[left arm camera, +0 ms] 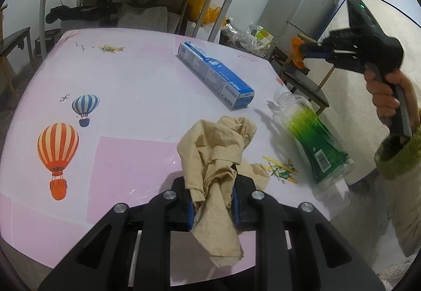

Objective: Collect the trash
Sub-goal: 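Grasp the orange toy with the right tool while the left tool holds the cloth, then carry the orange toy and beige cloth toward the wastebasket with both tools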

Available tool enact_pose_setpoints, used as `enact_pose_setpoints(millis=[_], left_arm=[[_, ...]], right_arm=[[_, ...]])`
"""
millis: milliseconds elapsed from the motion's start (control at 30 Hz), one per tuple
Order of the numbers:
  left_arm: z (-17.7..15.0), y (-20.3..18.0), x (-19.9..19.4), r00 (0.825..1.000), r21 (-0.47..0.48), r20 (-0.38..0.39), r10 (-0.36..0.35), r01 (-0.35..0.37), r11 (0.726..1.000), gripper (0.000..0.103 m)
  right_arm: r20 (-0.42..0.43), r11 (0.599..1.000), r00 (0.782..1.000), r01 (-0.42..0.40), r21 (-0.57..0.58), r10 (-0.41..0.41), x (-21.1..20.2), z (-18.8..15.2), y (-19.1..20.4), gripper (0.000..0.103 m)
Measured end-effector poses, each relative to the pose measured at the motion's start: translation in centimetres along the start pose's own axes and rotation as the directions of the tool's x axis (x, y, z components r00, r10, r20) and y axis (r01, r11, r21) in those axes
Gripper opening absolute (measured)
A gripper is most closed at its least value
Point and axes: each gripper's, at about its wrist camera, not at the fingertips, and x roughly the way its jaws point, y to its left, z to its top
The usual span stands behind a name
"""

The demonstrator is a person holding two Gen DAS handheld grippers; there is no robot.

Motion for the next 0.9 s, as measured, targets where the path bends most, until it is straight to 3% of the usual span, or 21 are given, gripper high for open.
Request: enact_pose_setpoints(millis=[367,600,900], left_arm=[[1.6,-2.3,-1.7,0.997,0.030,0.065,-0.039,0.037,0.999,0.020],[2.8,-4.1,-2.5,0.992,0.056,0.096,-0.078,0.073,0.996,0.020],[3.7,-6.6,-3.3,0.986,0.097,0.120,-0.114,0.102,0.990,0.020]], right_arm=[[0.065,0.994,0.994,-0.089,0.058,0.085,-4.7,-4.5,-0.2,0.009],[0.040,0.987,0.993,-0.116,0.115,0.112,-4.8,-7.9,-0.9,0.009],[0.050,0.976,0.989,-0.147,0.163,0.140,-5.9,-9.7,-1.7,0.009]])
